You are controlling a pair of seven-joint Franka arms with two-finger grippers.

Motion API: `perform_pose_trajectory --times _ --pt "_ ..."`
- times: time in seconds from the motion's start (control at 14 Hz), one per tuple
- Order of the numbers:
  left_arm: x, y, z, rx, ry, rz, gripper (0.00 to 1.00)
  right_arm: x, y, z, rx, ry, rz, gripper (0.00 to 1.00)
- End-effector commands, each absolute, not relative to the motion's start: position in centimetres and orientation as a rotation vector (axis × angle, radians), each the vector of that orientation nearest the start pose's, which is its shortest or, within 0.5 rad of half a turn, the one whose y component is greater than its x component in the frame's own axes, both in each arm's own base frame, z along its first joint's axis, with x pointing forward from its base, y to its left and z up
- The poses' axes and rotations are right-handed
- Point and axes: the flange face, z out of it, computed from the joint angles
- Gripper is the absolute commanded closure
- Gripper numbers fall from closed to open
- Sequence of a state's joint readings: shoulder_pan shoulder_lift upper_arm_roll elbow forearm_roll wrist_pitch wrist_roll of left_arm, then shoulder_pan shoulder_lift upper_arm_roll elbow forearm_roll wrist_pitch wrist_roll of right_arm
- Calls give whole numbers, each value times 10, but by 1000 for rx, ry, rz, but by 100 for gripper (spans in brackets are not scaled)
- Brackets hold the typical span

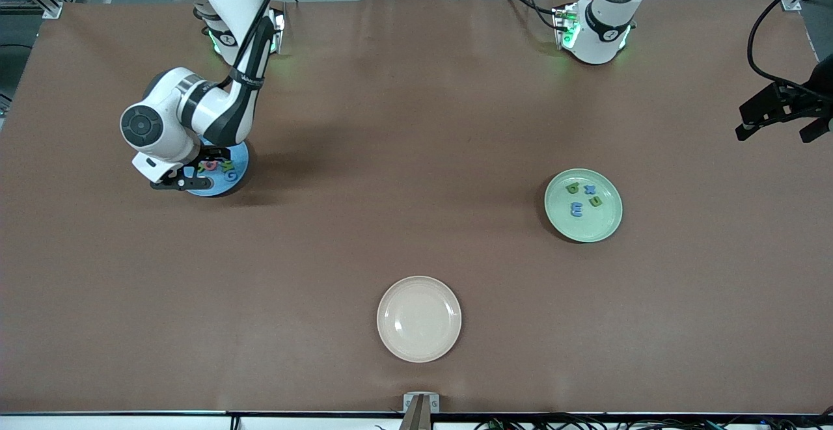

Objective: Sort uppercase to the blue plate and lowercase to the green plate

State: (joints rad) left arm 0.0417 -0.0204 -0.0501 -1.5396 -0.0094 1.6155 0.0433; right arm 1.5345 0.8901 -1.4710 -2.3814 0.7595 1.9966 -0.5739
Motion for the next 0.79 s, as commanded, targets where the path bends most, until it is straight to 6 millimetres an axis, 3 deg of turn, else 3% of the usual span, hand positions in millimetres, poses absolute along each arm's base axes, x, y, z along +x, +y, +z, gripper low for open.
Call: perform_pose_trajectory --times 0.0,0.14,0.29,0.72 --pt "549 -8 661 -3153 109 -161 0 459 14 257 -3250 -69 441 0" --pt "549 -8 661 -3153 109 -161 0 461 13 261 -3234 -56 451 0" --pt "549 -8 661 -3153 109 -161 0 483 -2 285 -3132 7 497 0" --pt "549 -8 662 -3153 107 -163 0 555 -37 396 -2993 130 543 0"
